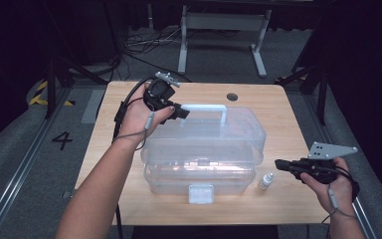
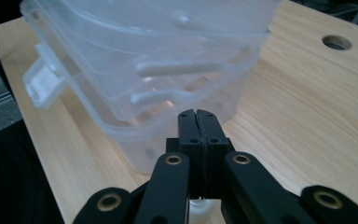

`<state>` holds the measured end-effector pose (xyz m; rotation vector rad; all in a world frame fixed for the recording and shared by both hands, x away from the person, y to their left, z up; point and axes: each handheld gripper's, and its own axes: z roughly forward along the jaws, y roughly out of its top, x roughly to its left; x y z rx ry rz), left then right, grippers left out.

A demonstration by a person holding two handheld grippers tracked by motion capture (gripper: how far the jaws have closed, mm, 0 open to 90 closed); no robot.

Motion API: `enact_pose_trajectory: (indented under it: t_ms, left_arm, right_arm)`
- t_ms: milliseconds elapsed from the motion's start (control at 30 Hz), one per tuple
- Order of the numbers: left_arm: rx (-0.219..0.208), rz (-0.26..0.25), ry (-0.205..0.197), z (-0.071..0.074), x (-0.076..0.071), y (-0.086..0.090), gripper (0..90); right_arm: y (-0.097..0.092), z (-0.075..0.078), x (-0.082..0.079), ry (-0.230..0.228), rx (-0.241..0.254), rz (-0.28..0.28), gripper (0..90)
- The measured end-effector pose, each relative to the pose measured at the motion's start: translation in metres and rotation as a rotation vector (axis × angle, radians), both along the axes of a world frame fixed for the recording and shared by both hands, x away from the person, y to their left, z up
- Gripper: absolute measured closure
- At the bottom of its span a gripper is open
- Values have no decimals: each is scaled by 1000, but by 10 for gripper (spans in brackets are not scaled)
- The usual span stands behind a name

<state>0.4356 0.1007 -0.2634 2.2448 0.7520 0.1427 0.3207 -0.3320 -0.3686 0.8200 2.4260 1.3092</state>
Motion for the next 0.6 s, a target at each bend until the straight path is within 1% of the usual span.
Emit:
enact_pose_trajectory:
  t_ms: [33, 67, 167, 233, 267, 400, 467, 567, 600]
  left_arm:
    - [0, 0, 0, 0, 0, 0, 743]
    - [1, -1, 1, 0, 1, 0, 743]
    - [-4, -2, 11, 1, 3, 0, 742]
    - [-2, -4, 15, 2, 5, 0, 742]
    - [-1, -6, 16, 2, 5, 1, 742]
    - [-2, -7, 26, 3, 8, 1, 742]
    - [-6, -6, 31, 3, 9, 0, 742]
    - [-7, -8, 34, 3, 9, 1, 742]
    - [-8, -8, 35, 3, 10, 1, 742]
  right_arm:
    - [4, 1, -1, -4, 4, 18, 900]
    - [4, 1, -1, -4, 4, 18, 900]
    - [16, 1, -4, -22, 9, 56, 900]
    - [28, 0, -5, -26, 31, 97, 900]
    - [28, 0, -5, -26, 31, 97, 900]
    - [38, -7, -3, -31, 62, 126, 900]
    - [42, -10, -2, -37, 80, 130, 900]
    - [43, -11, -1, -44, 93, 125, 900]
    - [43, -12, 0, -48, 114, 120, 900]
